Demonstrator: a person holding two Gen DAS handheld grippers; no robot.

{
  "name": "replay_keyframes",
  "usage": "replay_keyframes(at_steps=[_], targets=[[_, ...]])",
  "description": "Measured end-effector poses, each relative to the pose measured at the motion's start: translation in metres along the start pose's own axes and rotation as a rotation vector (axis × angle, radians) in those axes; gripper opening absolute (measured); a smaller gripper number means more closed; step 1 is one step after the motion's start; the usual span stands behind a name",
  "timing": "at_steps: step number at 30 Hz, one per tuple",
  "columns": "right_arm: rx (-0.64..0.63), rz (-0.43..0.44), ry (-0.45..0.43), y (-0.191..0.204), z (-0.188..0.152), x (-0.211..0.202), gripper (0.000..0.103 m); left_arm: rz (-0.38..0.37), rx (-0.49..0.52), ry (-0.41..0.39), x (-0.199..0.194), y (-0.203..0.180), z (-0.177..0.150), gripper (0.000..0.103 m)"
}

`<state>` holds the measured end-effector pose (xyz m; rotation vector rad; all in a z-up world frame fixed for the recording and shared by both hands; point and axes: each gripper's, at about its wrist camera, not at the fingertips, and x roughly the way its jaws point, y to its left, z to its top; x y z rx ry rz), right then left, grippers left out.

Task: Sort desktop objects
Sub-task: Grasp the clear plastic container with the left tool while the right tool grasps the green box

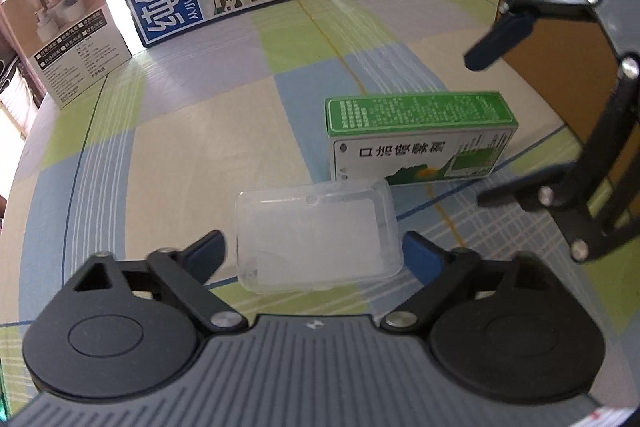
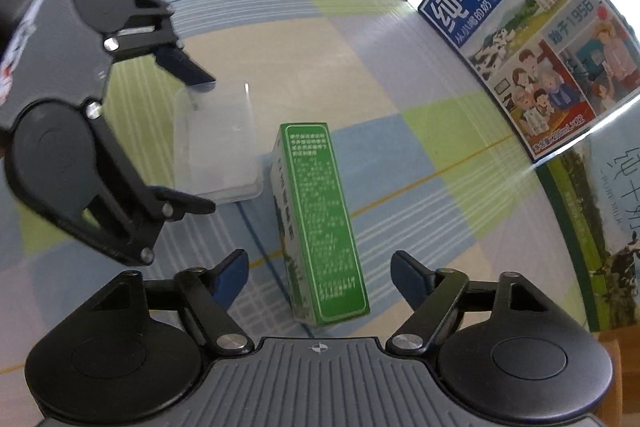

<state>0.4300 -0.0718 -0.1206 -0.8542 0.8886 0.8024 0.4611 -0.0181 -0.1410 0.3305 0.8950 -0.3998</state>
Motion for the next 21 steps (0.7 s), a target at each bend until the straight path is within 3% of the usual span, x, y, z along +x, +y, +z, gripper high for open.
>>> replay_keyframes(at_steps=[3, 4, 8, 16, 21], targets=[[0.028, -0.017, 0.026, -0.003, 0.003, 0.008, 0.054, -0.001, -0.001, 0.002, 0.0, 0.002, -0.002, 0.084], [0.033, -0.02, 0.035, -0.003, 0.003, 0.009, 0.042, -0.001, -0.002, 0.001, 0.0, 0.002, -0.003, 0.083], [0.048, -0.016, 0.042, 0.002, 0.002, 0.004, 0.028, -0.003, 0.011, -0.002, -0.006, 0.002, -0.009, 0.083], [0.269, 0.027, 0.059, 0.021, -0.011, -0.027, 0.027, -0.021, 0.058, 0.015, -0.028, -0.01, -0.023, 0.083], [0.386, 0.07, 0.028, 0.057, -0.036, -0.064, 0.027, -0.054, 0.103, 0.034, -0.054, -0.026, -0.038, 0.083]])
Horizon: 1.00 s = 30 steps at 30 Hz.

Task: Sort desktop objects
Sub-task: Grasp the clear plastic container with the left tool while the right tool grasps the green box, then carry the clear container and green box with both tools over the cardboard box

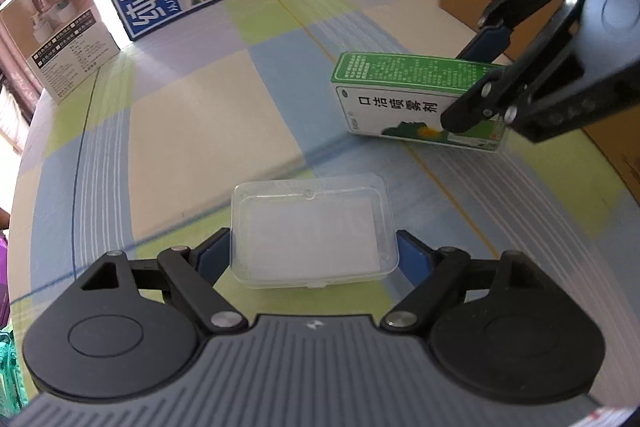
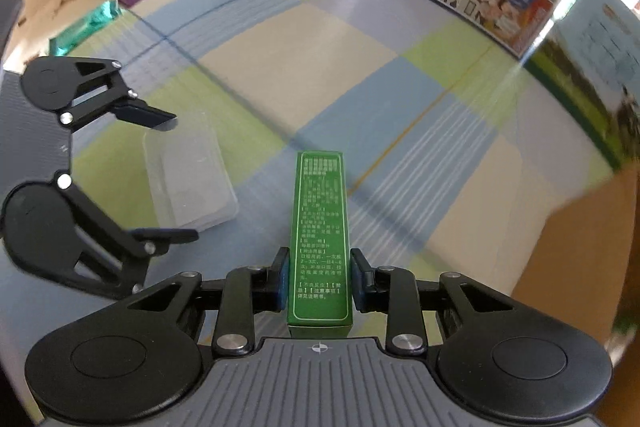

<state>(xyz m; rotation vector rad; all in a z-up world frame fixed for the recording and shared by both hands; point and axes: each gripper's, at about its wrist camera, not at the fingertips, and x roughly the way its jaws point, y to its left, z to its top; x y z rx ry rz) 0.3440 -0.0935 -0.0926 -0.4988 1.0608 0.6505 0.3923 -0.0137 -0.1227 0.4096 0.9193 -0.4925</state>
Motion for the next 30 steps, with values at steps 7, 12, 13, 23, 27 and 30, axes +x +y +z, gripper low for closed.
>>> replay_keyframes(at_steps=[7, 12, 13, 23, 27, 30], targets=[[0.277, 0.137, -0.055, 0.025, -0.07, -0.04, 0.027, -0.066, 0.056, 0.013, -0.041, -0.028, -0.036, 0.083], [0.399, 0.148, -0.072, 0.04, -0.116, -0.054, 0.027, -0.117, 0.097, 0.014, -0.067, -0.049, -0.063, 0.083], [0.404, 0.139, -0.072, 0.043, -0.122, -0.055, 0.027, -0.118, 0.103, 0.013, -0.072, -0.053, -0.067, 0.083], [0.355, 0.086, -0.099, 0.073, -0.147, -0.065, 0.029, -0.102, 0.186, -0.001, -0.094, -0.09, -0.097, 0.083], [0.334, 0.049, -0.112, 0.073, -0.149, -0.064, 0.055, -0.091, 0.188, 0.0, -0.091, -0.095, -0.106, 0.083], [0.323, 0.04, -0.129, 0.077, -0.151, -0.064, 0.06, -0.084, 0.155, 0.004, -0.088, -0.094, -0.108, 0.083]])
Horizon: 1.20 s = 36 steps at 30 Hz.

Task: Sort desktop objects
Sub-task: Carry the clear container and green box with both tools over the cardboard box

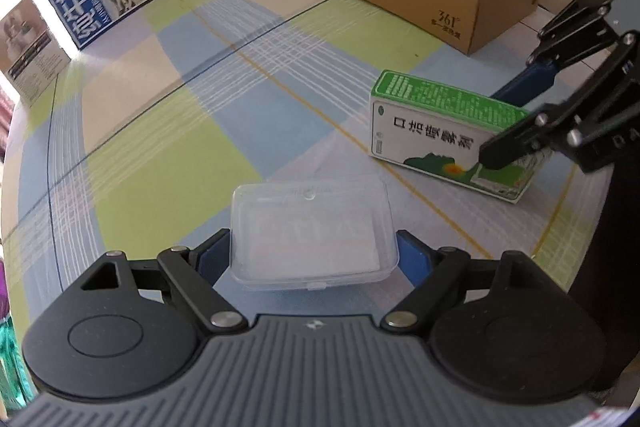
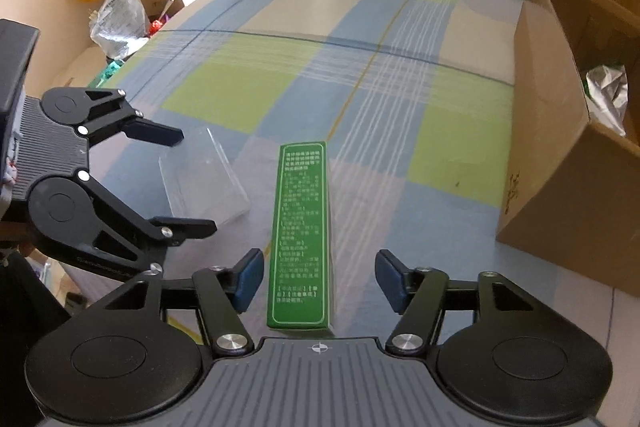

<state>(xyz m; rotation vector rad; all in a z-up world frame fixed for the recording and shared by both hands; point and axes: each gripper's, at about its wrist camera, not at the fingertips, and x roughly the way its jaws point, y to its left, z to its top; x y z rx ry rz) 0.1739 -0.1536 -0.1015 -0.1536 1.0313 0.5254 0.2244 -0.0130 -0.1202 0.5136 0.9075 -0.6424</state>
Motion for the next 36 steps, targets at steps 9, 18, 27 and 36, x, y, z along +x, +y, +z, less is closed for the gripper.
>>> replay_keyframes(at_steps=[9, 18, 27, 36], targets=[[0.002, -0.034, 0.008, -0.002, 0.004, 0.013, 0.06, 0.025, -0.1, 0.025, 0.008, 0.004, -0.002, 0.088], [-0.065, -0.025, 0.061, 0.01, 0.015, 0.028, 0.043, 0.027, -0.177, 0.029, 0.014, 0.008, -0.005, 0.086], [-0.072, -0.034, 0.094, 0.012, 0.019, 0.038, 0.03, 0.016, -0.182, 0.021, 0.014, 0.004, -0.007, 0.084], [-0.052, -0.035, 0.076, 0.013, 0.013, 0.031, 0.028, 0.022, -0.213, 0.022, 0.008, 0.001, -0.01, 0.083]])
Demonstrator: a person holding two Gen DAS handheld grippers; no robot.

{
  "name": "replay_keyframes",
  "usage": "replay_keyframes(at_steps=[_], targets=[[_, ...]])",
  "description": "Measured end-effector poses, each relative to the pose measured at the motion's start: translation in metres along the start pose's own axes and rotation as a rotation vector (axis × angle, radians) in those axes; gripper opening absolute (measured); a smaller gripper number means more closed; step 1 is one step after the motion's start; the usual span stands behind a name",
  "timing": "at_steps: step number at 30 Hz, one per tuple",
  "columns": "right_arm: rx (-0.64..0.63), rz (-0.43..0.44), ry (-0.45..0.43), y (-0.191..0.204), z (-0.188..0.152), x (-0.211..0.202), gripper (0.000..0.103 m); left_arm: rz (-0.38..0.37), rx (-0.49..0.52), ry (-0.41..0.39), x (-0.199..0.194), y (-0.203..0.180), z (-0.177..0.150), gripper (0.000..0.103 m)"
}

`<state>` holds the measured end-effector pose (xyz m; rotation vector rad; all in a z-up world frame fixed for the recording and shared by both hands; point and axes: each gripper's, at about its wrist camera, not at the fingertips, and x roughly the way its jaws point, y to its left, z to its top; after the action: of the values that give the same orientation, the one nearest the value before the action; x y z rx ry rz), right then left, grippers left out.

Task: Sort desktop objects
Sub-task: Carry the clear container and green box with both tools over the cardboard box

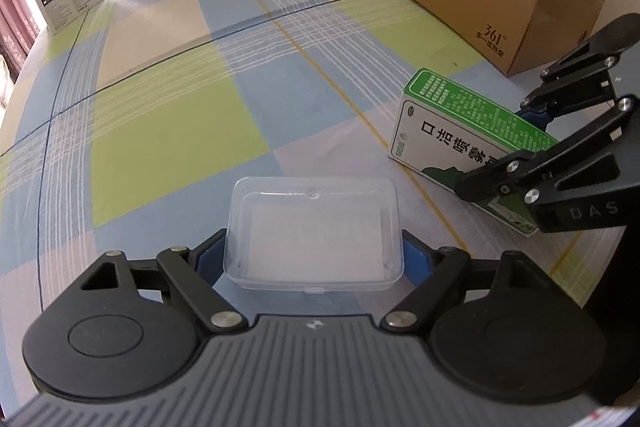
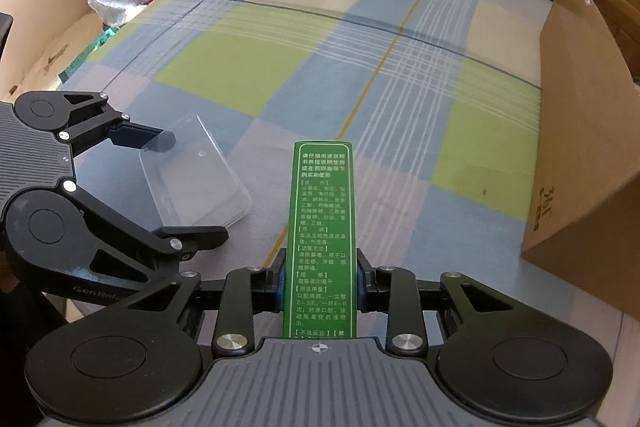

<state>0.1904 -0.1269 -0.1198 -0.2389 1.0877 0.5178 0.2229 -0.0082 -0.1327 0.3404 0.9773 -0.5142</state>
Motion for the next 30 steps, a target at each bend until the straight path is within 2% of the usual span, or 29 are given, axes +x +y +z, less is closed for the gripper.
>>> replay_keyframes(at_steps=[13, 30], targets=[[0.063, -0.021, -0.097, -0.012, -0.007, -0.051, 0.028, 0.006, -0.033, -0.052, -0.03, -0.011, 0.006, 0.083], [0.132, -0.038, -0.208, -0.025, -0.028, -0.112, 0.028, 0.031, -0.033, -0.117, -0.082, -0.047, 0.017, 0.083]])
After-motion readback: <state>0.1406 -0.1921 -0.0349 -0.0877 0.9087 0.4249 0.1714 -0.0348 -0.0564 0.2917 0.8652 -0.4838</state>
